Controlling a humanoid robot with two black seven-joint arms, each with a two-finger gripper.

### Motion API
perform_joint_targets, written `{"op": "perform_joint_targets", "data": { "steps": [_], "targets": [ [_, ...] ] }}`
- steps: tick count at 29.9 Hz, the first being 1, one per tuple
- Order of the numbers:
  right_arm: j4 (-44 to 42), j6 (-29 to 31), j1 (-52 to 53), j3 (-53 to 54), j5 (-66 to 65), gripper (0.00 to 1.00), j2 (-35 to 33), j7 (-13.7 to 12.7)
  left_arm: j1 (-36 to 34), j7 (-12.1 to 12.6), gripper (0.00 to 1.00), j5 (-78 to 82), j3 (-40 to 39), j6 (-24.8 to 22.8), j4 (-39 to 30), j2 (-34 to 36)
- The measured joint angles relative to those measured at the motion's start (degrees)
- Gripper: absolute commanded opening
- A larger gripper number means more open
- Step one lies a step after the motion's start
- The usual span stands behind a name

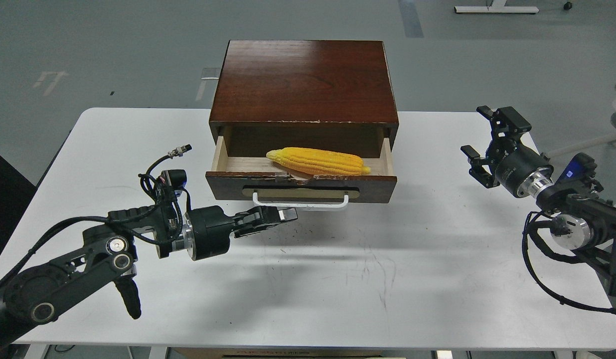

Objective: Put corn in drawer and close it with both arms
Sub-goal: 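Move the left gripper fingertips against the drawer front, then push the drawer shut with the left gripper, away from the robot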

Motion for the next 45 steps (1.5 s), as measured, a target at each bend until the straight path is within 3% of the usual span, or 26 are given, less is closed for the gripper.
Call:
{"op": "perform_joint_targets", "data": {
  "steps": [33, 45],
  "targets": [
    [0.1, 0.0, -1.4, 0.0, 0.0, 1.00, -0.1, 0.0, -4.0, -0.1, 0.00, -3.1, -1.9, -0.4, 10.4, -4.4],
    [0.1, 0.0, -1.5, 0.0, 0.0, 1.00, -0.1, 0.0, -4.9, -0.1, 0.00, -5.7, -1.5, -3.9, 10.4, -3.9]
  ]
}}
